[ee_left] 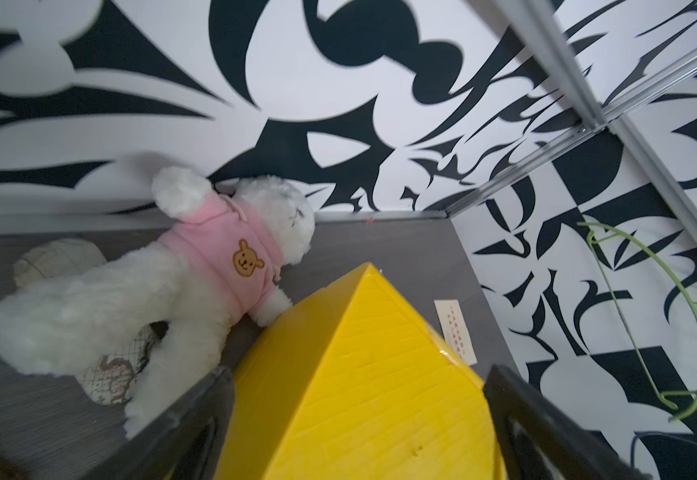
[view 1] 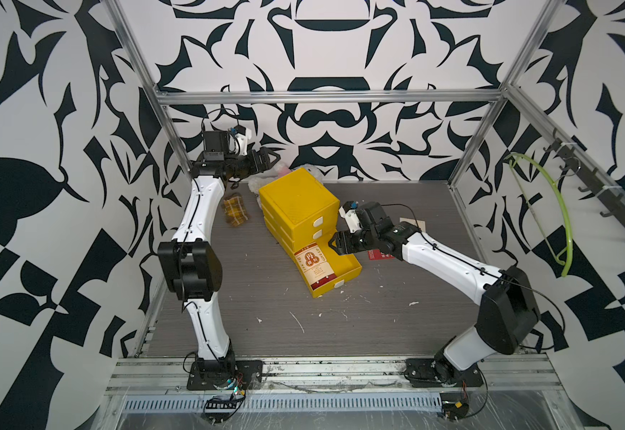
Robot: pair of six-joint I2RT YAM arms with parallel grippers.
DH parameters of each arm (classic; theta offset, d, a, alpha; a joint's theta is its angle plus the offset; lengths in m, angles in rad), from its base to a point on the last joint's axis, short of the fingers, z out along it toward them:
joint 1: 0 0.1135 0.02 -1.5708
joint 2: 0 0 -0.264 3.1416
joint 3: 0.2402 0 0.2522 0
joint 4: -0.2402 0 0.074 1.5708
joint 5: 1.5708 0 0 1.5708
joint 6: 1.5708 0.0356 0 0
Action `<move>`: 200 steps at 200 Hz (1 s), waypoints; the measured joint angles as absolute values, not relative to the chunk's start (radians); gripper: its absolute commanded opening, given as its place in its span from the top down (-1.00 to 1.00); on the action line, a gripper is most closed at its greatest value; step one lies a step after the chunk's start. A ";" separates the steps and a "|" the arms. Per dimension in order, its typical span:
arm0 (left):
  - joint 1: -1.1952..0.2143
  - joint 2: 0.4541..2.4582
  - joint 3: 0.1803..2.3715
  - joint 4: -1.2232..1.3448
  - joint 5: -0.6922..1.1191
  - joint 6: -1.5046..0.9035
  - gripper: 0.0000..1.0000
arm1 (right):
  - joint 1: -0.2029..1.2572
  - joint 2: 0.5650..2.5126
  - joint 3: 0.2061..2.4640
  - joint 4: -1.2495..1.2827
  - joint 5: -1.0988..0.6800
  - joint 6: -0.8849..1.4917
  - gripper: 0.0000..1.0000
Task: Take the postcards out of the drawer
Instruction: Pick up the postcards from the drawer.
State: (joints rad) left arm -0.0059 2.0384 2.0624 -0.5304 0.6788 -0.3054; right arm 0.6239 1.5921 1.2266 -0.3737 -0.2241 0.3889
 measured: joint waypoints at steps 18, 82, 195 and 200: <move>0.012 2.133 2.131 -0.611 0.735 -0.258 -0.99 | 0.624 1.623 1.214 -0.360 -0.236 0.393 -0.37; 0.019 2.204 2.221 -0.779 0.878 -0.118 -0.88 | 0.625 1.724 1.201 -0.312 -0.266 0.408 -0.36; -0.023 2.222 2.211 -0.873 0.882 0.025 -0.31 | 0.677 1.925 1.224 -0.241 -0.144 0.453 -0.32; -0.023 2.222 2.208 -0.873 0.879 0.031 -0.30 | 0.677 1.929 1.231 -0.240 -0.142 0.453 -0.32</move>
